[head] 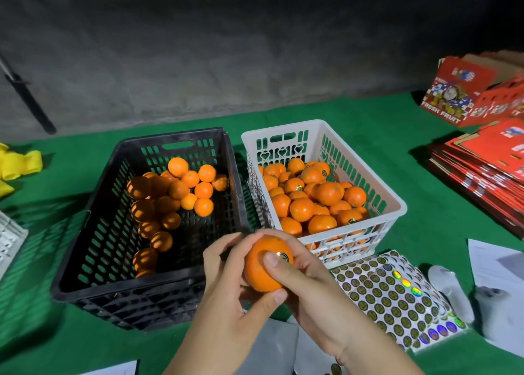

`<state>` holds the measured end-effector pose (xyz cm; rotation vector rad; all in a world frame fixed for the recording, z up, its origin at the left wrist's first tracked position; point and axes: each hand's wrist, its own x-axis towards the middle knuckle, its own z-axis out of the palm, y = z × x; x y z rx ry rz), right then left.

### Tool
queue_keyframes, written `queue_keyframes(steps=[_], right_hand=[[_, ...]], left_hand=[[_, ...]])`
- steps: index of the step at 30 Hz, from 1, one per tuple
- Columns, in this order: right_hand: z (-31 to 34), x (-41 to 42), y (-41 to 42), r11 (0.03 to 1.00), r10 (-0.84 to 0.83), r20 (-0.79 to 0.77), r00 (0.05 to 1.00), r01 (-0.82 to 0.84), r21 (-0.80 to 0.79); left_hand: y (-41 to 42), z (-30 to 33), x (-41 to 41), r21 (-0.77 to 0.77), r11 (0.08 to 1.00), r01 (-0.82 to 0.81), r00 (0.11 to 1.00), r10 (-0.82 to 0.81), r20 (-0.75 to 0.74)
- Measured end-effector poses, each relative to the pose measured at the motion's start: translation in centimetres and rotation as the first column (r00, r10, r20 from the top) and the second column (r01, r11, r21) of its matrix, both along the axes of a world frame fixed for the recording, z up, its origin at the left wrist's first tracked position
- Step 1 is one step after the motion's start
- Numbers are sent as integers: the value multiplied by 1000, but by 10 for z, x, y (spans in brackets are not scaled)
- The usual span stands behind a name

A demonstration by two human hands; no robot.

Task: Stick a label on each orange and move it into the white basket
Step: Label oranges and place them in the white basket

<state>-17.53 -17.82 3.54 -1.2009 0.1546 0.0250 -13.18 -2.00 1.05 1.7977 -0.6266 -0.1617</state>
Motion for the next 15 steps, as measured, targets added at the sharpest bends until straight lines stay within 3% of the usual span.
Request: queue_keyframes(steps=[4, 7, 9, 12, 14, 15], right_hand=[[-3, 22, -32, 933, -202, -24, 979, 185, -309], [-13, 57, -87, 794, -339, -48, 940, 258, -550], [-24, 80, -129, 686, -382, -38, 924, 256, -681], [-46, 108, -179, 548, -402, -148, 904, 108, -829], [-61, 118, -193, 364, -491, -269, 829, -85, -927], [-67, 121, -192, 258, -554, -243, 796, -114, -960]], left_hand=[[9, -10, 24, 201, 977, -66, 996, 51, 79], [17, -19, 59, 357, 921, -157, 970, 76, 229], [14, -26, 76, 378, 891, -250, 952, 155, 265], [1, -37, 83, 543, 769, -338, 919, 145, 366], [-4, -46, 79, 635, 679, -369, 900, 89, 428], [-6, -48, 78, 650, 654, -388, 891, 88, 445]])
